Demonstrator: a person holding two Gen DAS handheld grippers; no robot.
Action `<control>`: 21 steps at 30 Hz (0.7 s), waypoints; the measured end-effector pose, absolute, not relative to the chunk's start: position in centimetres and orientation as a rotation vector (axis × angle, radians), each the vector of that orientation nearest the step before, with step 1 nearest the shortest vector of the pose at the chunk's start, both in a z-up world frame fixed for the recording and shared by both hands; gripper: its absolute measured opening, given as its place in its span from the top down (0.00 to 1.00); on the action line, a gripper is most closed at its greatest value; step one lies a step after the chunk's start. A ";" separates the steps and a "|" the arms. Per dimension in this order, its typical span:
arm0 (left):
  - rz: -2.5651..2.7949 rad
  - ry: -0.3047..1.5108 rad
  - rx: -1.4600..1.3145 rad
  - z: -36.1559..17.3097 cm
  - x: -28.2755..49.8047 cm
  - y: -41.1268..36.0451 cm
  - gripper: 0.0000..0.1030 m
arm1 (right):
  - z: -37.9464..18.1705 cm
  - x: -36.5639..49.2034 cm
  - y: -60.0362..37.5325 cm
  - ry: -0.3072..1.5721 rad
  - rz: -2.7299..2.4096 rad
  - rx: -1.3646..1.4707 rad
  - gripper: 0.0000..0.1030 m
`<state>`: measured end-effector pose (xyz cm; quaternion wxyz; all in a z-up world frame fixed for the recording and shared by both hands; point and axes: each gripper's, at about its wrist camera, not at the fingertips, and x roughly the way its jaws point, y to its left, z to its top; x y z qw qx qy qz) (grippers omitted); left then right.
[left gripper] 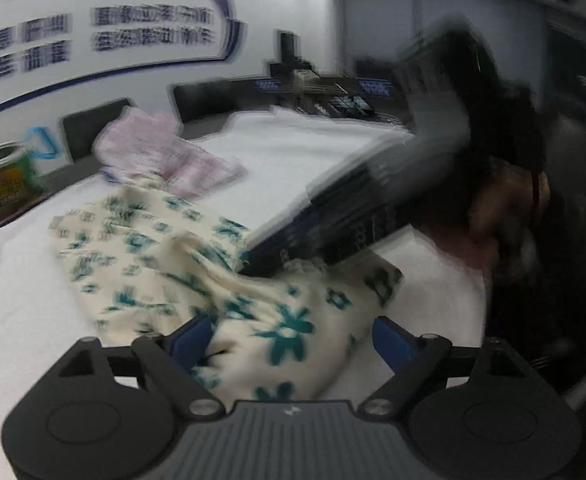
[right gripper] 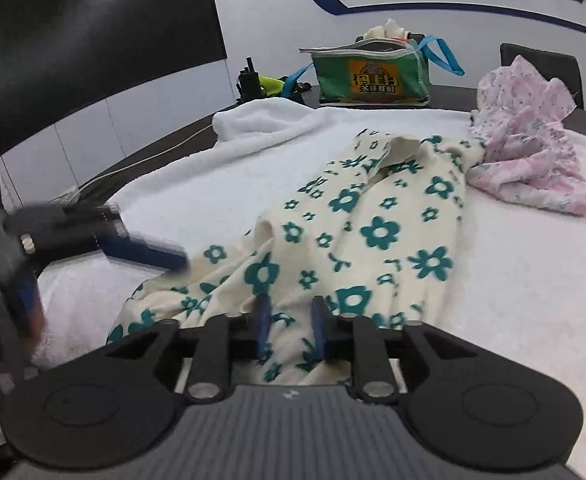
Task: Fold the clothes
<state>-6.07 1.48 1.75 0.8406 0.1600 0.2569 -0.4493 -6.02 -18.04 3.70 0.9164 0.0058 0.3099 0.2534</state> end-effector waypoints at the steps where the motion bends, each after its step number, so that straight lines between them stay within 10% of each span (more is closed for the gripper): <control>1: -0.955 0.556 0.344 1.6 -5.8 1.3 0.17 | 4.3 -6.6 -18.6 0.610 0.533 -0.004 0.69; 7: -1.009 0.617 0.314 0.9 -4.2 1.5 0.17 | 5.7 -11.6 -19.6 0.405 0.702 -0.321 0.41; 15: -1.028 0.514 0.427 3.1 -5.9 3.9 0.15 | 2.3 -13.3 -17.0 0.398 0.908 -0.753 0.42; 21: -1.016 0.350 0.643 2.6 -8.5 1.8 0.18 | 2.8 -9.8 -18.5 0.492 0.971 -0.632 0.72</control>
